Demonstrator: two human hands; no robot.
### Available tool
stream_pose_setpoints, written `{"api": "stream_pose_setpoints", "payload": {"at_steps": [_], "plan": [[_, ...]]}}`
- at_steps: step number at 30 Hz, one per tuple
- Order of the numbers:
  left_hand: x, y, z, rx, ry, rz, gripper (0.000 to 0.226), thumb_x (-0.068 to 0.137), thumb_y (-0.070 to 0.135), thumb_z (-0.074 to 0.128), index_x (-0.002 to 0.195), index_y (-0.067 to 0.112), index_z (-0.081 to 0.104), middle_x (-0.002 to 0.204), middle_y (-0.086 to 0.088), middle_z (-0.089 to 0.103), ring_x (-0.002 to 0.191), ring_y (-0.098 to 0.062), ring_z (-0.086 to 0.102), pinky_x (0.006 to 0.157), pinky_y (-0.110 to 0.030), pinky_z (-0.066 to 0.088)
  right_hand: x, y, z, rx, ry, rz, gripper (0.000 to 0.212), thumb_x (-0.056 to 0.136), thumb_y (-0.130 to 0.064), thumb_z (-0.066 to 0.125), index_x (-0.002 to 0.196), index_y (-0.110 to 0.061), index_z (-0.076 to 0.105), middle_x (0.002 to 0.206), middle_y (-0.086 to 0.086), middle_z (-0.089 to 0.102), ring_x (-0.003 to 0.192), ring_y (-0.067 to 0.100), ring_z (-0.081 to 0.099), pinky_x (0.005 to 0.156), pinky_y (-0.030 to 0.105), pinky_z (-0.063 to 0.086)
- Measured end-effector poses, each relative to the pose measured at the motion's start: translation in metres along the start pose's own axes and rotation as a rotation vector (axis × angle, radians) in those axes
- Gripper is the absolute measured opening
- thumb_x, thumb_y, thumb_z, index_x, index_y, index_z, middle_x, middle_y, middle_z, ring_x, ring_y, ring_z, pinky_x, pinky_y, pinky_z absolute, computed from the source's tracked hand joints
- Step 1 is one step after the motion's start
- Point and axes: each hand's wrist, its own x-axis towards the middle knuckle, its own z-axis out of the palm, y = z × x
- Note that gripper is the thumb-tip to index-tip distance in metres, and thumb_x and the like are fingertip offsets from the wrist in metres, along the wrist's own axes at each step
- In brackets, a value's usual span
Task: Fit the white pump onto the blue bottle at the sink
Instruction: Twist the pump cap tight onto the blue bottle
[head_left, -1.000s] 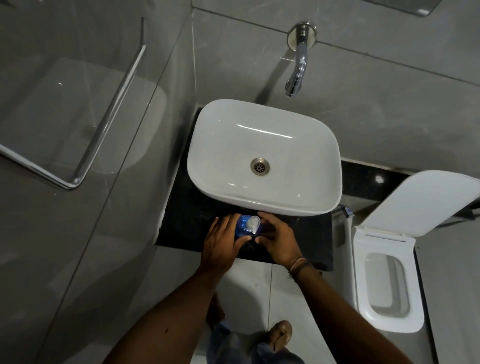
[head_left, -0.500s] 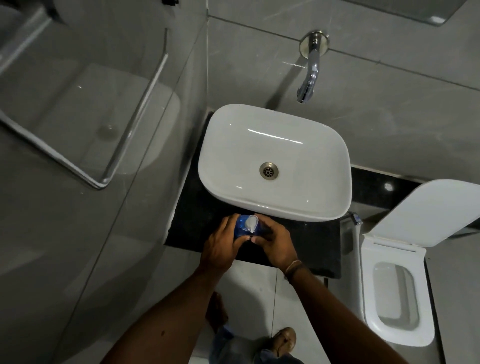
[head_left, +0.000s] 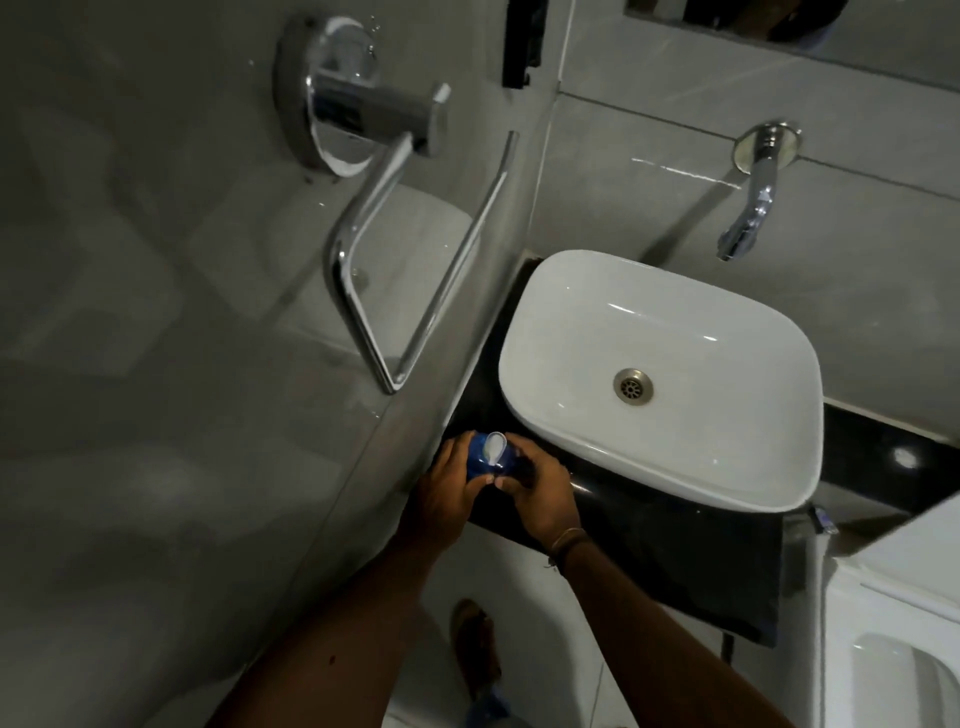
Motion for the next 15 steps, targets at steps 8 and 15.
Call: {"api": "stream_pose_setpoints", "payload": {"at_steps": [8,15], "plan": [[0.0,-0.003,0.0,0.023,0.033,0.036,0.078,0.089,0.064,0.038,0.14,0.007,0.052,0.133,-0.01,0.062,0.12,-0.025,0.06,0.105,-0.032,0.043,0.002,0.002,0.008,0.01,0.006,0.02,0.06,0.089,0.005,0.075,0.146,-0.008,0.06,0.142,0.011,0.068,0.133,0.027,0.064,0.118,0.045,0.05],[0.003,-0.012,0.006,-0.08,0.029,0.025,0.097,0.085,0.081,0.024,0.143,0.007,0.049,0.137,-0.011,0.06,0.124,-0.023,0.058,0.104,-0.028,0.042,0.002,0.007,0.011,0.026,-0.003,0.025,0.07,0.088,0.002,0.077,0.152,-0.013,0.055,0.147,0.011,0.065,0.136,0.027,0.063,0.119,0.048,0.049]]}}
